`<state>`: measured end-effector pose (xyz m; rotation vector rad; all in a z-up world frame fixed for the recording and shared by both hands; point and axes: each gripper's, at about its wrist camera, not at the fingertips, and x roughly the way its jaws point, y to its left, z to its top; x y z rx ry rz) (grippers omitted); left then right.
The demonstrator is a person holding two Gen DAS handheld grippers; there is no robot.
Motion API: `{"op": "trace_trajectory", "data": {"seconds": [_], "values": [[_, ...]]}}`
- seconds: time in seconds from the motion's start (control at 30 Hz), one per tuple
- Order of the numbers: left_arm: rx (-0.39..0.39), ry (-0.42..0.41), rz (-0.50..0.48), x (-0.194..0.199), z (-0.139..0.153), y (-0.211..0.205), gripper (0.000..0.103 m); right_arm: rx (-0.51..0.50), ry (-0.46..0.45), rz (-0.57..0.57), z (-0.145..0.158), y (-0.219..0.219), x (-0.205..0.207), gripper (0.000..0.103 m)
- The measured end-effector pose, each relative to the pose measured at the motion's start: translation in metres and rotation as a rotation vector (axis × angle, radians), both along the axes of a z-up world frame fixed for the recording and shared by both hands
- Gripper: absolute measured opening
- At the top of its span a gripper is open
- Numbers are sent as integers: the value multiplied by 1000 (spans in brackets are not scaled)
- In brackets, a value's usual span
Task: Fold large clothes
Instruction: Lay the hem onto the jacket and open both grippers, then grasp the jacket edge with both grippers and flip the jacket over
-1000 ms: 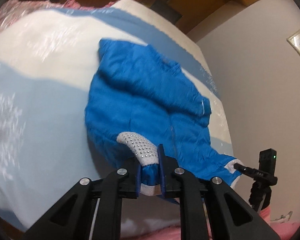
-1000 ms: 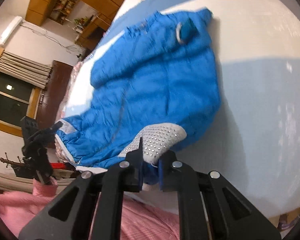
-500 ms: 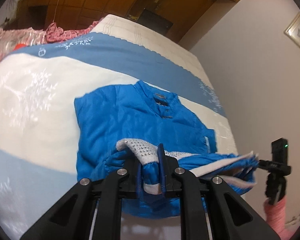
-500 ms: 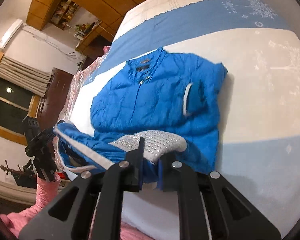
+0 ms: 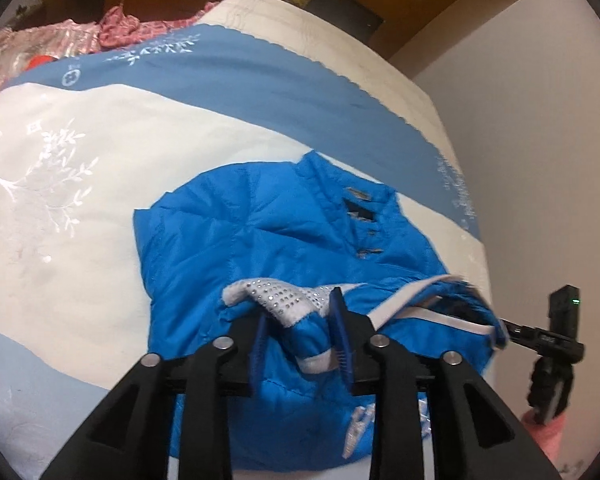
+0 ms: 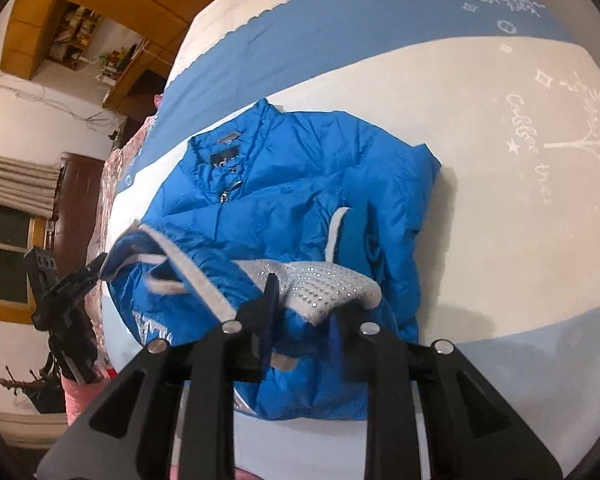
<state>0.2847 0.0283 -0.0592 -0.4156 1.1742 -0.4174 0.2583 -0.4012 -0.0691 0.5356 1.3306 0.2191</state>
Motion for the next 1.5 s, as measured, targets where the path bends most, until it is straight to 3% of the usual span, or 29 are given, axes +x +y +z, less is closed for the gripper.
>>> {"op": "trace_trajectory", "data": {"seconds": [0.1,0.17,0.3,0.33,0.37,0.4,0.43,0.63,0.83,1.03,1.1,1.13,1.17,1.2,1.27,1.37,1.5], "values": [[-96,9,0,-4,9,14,41,25,9,8,8,-4,-4,25],[-114,-8,15,-7,17,22,49,56,12,7,13,-7,-7,28],[1,-102,24,-17,40,30,51,31,23,33,21,0,-12,33],[32,-110,25,-17,41,28,51,27,24,36,22,2,-13,42],[73,-121,24,-18,42,25,51,6,13,36,26,4,-14,68],[117,-131,17,-19,41,20,51,-36,-15,33,33,6,-14,77],[136,-132,11,-19,40,16,51,-97,-45,27,41,6,-15,78],[228,-129,-27,-15,22,-5,51,-203,-67,37,51,8,-16,72],[336,-116,-74,-8,-6,-22,51,-206,-29,79,8,15,-5,72],[384,-83,-125,4,-35,-37,53,-217,9,102,-25,18,12,72],[386,-76,-128,8,-41,-40,53,-215,21,107,-31,18,16,66],[390,-79,-132,9,-42,-42,52,-215,28,114,-33,19,18,54],[397,-81,-136,10,-43,-44,45,-221,35,119,-35,20,20,41],[404,-82,-142,10,-44,-47,38,-233,37,124,-37,20,21,36],[413,-79,-148,11,-46,-50,19,-243,27,134,-37,22,22,8],[411,-91,-141,10,-43,-49,11,-256,-16,140,-27,21,21,2],[416,-145,-110,7,-25,-46,8,-266,-69,122,-8,13,21,1]]}}
